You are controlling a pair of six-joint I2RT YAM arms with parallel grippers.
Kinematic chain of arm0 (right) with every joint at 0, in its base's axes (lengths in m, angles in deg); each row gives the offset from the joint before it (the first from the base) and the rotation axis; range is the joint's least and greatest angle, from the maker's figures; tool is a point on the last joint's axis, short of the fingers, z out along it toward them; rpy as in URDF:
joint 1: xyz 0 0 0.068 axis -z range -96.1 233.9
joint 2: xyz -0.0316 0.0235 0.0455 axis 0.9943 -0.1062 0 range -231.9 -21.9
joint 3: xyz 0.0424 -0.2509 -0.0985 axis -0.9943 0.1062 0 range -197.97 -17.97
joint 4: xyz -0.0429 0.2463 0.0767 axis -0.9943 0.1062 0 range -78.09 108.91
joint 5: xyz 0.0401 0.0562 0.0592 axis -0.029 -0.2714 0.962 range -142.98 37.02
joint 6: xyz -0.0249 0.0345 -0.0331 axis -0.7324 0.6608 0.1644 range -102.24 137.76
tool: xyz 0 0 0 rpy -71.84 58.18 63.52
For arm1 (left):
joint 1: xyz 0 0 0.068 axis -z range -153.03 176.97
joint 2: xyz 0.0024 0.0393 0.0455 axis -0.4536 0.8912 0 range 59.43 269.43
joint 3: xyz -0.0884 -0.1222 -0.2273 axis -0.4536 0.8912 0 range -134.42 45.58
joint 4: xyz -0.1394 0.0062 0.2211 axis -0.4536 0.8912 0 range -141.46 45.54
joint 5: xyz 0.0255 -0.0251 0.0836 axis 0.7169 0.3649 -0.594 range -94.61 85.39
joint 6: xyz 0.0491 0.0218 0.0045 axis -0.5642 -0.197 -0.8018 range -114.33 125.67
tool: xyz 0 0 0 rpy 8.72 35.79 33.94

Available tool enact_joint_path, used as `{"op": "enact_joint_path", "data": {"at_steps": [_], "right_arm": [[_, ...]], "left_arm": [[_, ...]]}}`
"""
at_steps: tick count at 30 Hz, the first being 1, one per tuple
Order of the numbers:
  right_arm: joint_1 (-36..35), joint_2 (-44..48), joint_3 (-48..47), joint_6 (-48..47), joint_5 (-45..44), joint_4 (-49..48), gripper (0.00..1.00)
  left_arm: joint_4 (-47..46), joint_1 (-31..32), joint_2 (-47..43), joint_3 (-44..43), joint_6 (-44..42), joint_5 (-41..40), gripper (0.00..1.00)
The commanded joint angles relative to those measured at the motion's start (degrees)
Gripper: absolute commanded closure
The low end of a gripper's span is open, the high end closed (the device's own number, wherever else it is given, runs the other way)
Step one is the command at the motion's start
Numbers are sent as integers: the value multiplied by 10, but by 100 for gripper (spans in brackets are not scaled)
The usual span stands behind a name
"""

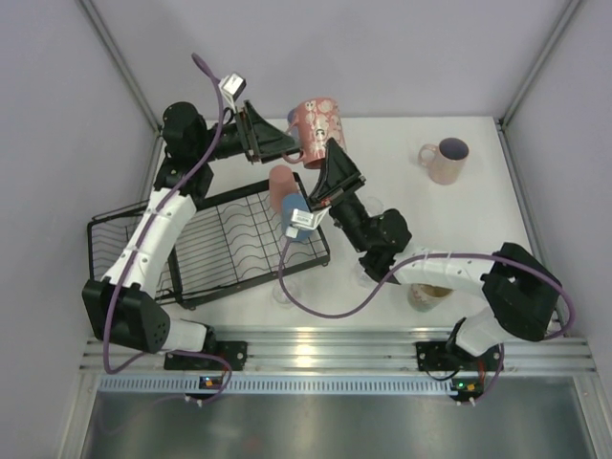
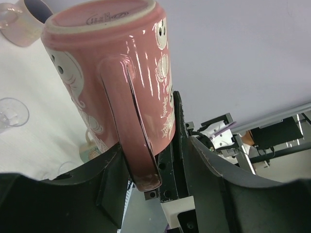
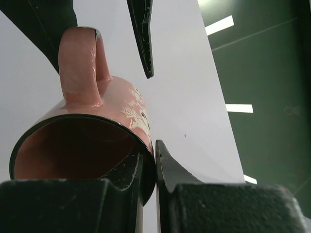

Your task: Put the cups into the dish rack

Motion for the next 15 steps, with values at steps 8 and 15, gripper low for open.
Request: {"op": "enact_joint_path", "data": {"at_steps": [8,15], "right_arm": [[2,77,19,0,89,-236,100],[2,82,17,-5,100,-236,100]], "left_arm": [[-22,37,-19,25,7,77,43],[-22,55,-10,41,7,68,43]]}}
